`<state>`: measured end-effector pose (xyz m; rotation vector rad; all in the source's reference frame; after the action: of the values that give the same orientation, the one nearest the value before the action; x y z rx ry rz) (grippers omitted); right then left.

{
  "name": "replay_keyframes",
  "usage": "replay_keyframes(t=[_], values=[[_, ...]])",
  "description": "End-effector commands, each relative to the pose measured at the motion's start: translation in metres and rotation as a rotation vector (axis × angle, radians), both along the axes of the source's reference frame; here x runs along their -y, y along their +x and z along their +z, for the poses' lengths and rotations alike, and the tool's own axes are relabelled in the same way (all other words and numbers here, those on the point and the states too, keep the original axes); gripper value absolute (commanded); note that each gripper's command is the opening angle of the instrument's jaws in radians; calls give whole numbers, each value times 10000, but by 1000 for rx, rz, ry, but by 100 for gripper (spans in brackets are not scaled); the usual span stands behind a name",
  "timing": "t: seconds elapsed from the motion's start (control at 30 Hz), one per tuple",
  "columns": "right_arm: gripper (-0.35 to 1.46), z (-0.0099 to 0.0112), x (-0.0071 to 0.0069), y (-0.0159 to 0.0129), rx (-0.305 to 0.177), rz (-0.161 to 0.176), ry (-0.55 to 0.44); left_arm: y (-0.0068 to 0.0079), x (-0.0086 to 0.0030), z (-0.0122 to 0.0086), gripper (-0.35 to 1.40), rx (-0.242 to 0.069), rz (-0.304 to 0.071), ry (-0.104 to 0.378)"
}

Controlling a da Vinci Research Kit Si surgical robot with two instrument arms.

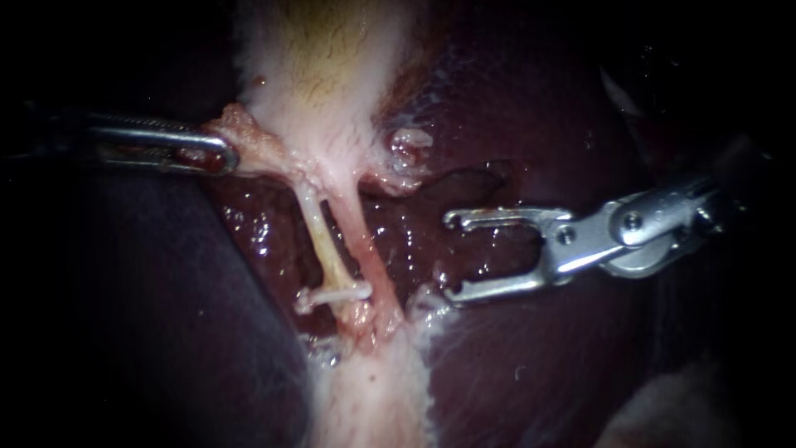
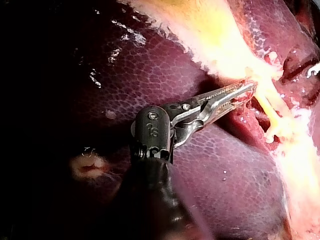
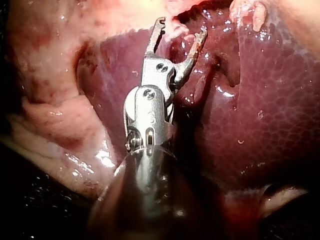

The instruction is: Going back first clip left tube

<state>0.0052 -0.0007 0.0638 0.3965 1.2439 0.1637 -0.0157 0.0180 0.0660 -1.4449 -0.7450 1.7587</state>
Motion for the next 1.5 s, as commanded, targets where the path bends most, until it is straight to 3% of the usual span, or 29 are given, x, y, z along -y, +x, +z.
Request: replay_keyframes(t=[0.03,0.23,0.77,1.1,1.5], values=[[50,-1,-2,-4,-1,-1,2,0,0,0,-35,0,0,0],[50,-8,-11,-21,-4,-4,-2,0,0,1,-35,0,0,0],[50,-8,-11,-23,-2,-6,-2,-2,-4,12,-35,-3,-3,-3],[50,-9,-10,-23,-2,-6,-2,-11,-7,44,-35,-8,-8,-13],[50,-10,-10,-22,-1,-5,-2,-36,-6,84,-35,-33,-7,-27]])
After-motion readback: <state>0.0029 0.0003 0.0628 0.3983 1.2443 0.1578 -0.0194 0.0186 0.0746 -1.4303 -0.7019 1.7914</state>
